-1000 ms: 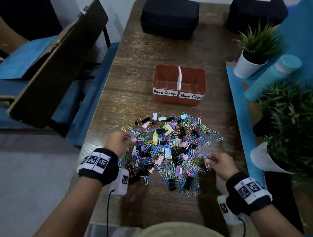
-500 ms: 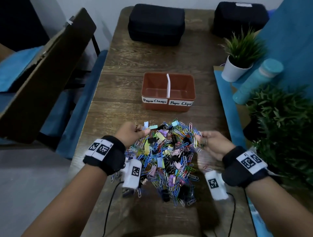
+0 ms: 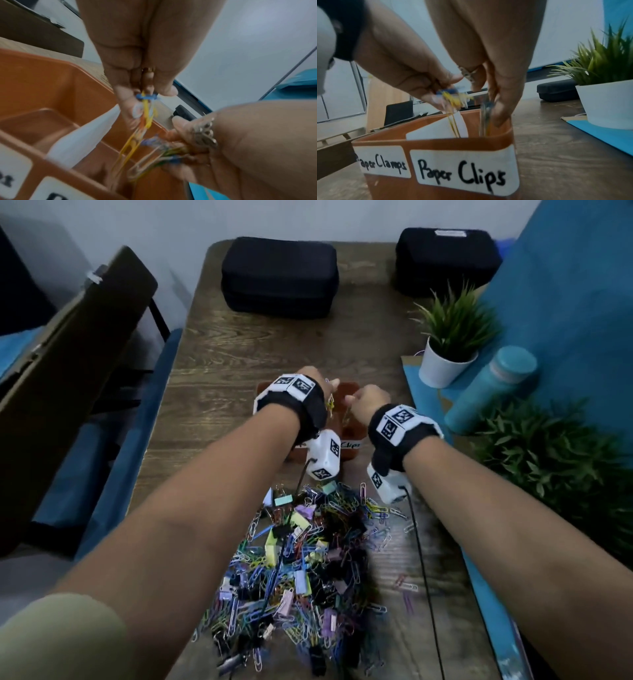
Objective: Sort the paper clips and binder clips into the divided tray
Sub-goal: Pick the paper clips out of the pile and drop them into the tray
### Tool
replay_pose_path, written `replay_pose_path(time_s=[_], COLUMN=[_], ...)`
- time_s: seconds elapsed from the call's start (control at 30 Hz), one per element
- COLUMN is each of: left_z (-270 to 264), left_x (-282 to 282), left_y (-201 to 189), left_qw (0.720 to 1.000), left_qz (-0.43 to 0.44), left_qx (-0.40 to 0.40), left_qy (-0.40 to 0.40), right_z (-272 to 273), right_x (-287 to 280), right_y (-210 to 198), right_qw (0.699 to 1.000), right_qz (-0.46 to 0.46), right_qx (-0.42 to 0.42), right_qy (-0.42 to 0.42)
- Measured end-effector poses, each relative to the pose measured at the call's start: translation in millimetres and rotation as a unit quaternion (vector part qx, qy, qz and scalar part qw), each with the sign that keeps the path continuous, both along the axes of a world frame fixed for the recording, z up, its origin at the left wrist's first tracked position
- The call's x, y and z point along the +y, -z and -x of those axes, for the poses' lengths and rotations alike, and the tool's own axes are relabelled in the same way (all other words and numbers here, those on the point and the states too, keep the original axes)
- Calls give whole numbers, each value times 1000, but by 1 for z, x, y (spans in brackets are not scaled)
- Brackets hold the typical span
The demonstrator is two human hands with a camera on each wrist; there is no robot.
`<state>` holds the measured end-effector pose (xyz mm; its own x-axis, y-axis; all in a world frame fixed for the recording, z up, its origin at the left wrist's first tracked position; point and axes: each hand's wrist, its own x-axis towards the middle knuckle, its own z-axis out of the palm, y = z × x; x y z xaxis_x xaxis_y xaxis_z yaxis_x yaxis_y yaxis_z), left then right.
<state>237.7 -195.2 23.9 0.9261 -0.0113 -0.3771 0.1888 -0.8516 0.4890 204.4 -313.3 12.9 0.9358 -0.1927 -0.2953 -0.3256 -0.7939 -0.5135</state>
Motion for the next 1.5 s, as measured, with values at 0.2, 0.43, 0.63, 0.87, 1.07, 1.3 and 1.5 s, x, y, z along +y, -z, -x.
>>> replay_pose_path(time_s=[0.2,0.43,0.63,0.87,1.07,1.3,1.5], left_z=[44,193,250,255,271,288,285], left_x=[0,3,20,58,35,40,-4], left_y=[-16,43,93,83,68,77,71], left_qw=[990,924,878,895,921,924,951], left_qz=[57,-19,-156,-211,-156,-170,-90], left_qx=[-85,8,35,30,-29,8,32], left_qy=[98,382,451,392,355,342,294], right_z=[39,152,220,263,263,265,252], right_x=[-29,-74,-60,-58,-36,-58,-62], right_y=[-16,73,98,89,90,90,87], right_qw=[993,982,972,976,967,970,930], right_qz=[-31,90,68,-11,-22,59,93], right_qx=[-78,118,105,70,41,63,83], right_qy=[-84,-116,-197,-205,-249,-229,-346])
